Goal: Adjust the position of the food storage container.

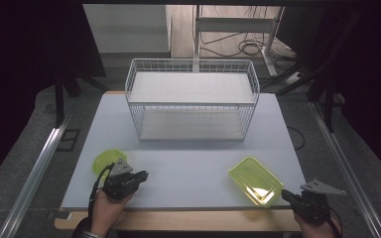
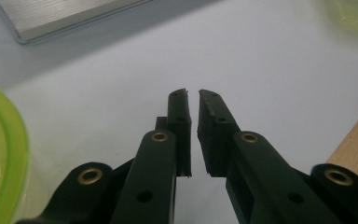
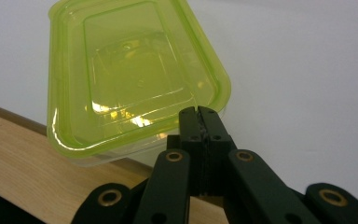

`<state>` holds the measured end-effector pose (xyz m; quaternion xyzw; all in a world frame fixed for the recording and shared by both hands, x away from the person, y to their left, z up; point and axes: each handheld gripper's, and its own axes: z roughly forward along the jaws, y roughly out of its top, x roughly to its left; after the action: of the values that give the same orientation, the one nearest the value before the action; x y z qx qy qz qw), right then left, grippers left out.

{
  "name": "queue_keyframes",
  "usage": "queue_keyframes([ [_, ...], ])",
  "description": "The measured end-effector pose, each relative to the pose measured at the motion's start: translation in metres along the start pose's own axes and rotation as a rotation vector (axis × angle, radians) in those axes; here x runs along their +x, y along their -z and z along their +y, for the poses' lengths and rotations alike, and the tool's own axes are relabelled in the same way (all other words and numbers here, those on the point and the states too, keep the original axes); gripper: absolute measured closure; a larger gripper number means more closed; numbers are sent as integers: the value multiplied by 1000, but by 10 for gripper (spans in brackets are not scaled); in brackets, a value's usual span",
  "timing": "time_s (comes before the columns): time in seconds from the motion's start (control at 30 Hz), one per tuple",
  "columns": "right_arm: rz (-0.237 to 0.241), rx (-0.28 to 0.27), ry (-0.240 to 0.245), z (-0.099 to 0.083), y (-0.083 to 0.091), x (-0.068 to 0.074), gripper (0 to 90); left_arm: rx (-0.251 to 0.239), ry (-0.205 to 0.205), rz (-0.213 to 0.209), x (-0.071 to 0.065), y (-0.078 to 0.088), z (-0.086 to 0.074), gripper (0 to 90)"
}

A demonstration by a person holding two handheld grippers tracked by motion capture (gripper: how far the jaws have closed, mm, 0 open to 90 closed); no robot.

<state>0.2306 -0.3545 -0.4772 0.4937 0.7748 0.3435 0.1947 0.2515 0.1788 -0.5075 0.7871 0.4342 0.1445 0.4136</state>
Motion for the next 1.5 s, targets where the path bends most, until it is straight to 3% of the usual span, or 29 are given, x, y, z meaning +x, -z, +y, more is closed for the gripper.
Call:
queue_keyframes([
  [0.23,6,-9,3,8,-10,-4,885,8,-16,-8,-2,-3,1,821],
  [0.77,95,-5,41,45,-52,0,875,26,-47,-15,-6,-13,5,823],
  [1.5,231,4,110,90,-108,46,867,44,-84,-19,-12,-20,6,802],
])
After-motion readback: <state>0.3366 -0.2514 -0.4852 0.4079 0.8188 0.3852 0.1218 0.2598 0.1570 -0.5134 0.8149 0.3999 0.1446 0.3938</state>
